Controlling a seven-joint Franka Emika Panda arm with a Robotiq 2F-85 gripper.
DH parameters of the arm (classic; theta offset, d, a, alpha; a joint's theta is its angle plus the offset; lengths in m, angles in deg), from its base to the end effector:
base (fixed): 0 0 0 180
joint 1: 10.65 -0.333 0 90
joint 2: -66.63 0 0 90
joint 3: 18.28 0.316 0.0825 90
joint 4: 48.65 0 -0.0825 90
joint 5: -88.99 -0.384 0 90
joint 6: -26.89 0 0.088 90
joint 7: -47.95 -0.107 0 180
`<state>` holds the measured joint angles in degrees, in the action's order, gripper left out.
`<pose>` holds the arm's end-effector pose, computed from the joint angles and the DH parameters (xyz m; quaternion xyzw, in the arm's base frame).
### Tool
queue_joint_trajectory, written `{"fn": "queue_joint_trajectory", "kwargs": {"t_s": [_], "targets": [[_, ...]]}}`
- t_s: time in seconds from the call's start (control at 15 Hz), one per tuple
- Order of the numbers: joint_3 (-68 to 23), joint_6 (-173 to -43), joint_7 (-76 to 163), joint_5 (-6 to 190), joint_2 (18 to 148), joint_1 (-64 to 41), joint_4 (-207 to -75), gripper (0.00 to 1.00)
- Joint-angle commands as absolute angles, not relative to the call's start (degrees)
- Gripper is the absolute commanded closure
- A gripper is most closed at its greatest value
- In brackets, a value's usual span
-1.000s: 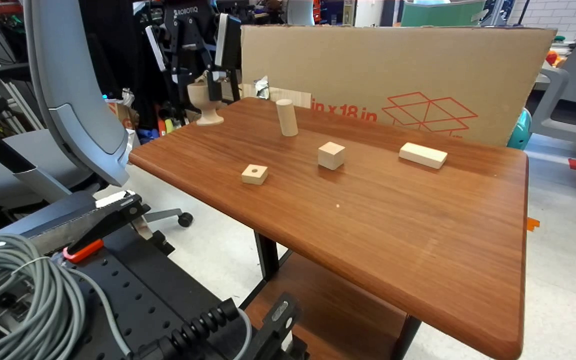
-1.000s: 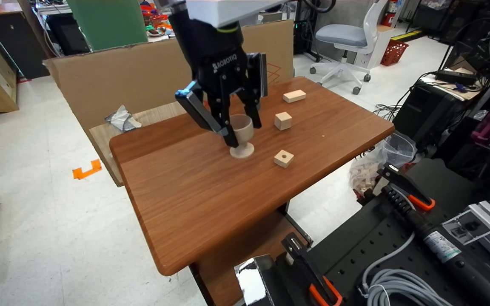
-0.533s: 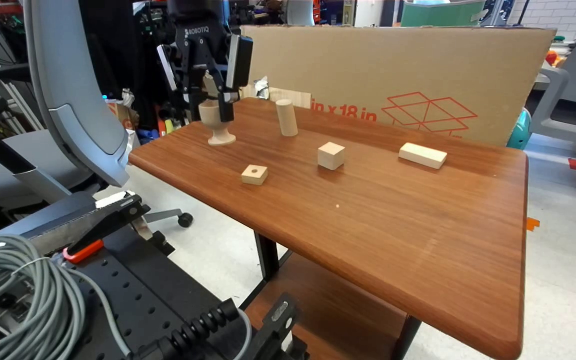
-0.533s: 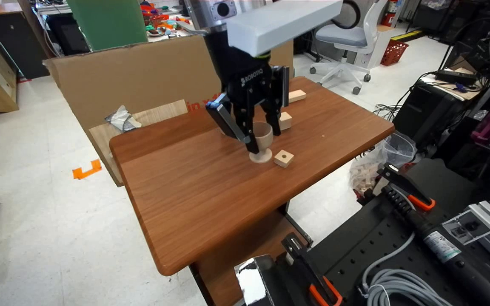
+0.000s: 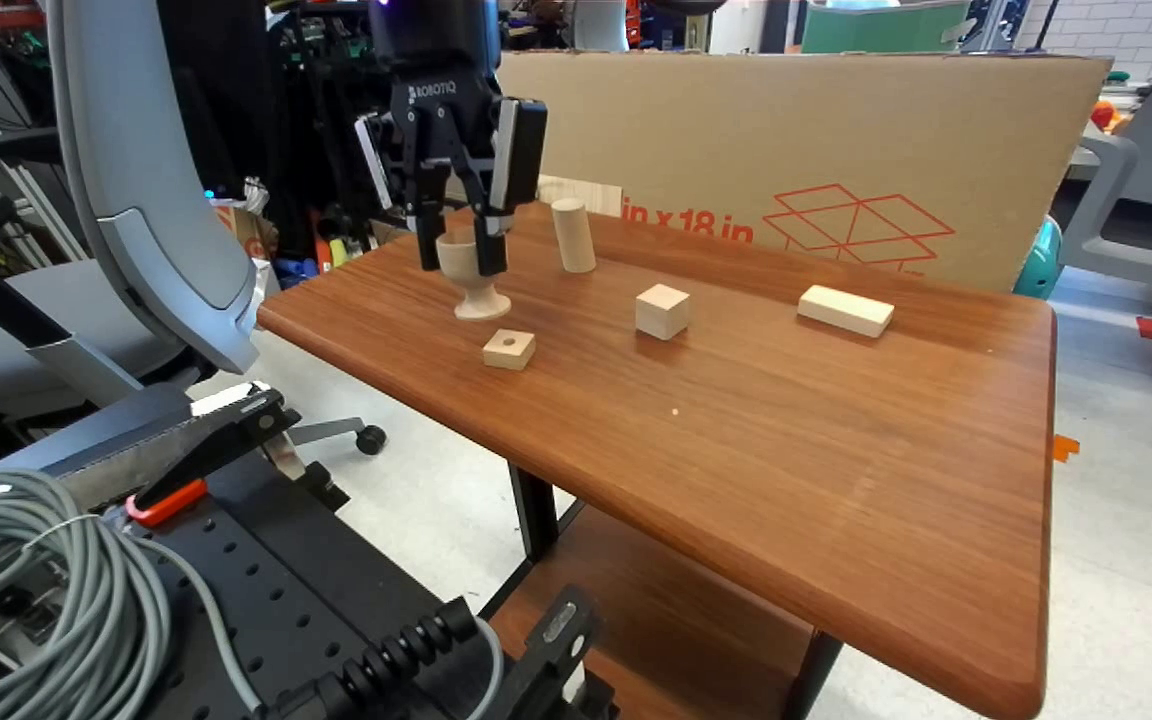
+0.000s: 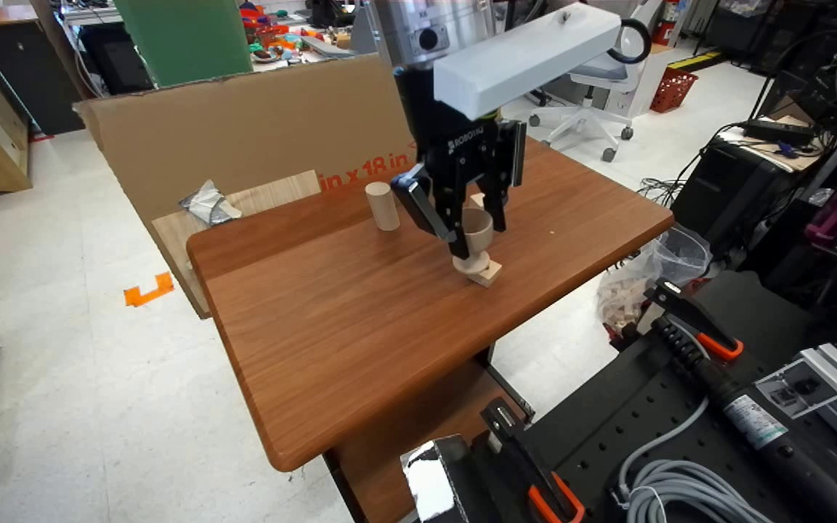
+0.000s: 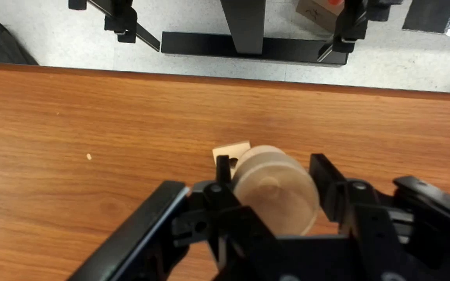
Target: Move the wooden cup from the cylinder to the square block
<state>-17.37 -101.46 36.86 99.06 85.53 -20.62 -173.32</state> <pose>0.5234 0.0955 0.2192 0.9877 0.0612 -0.1182 0.0825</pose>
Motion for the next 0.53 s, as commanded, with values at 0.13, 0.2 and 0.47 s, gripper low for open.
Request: {"fn": "queue_joint_trajectory", "kwargs": {"t_s": [0.13,0.2,0.47], "targets": [[-17.6,-103.0,35.5,100.4,82.5,-19.8,-176.1,0.72],[-17.7,-103.0,35.5,100.3,82.5,-19.7,-176.0,0.72],[-18.1,-103.1,34.6,100.3,83.1,-19.2,-175.6,0.72]]}}
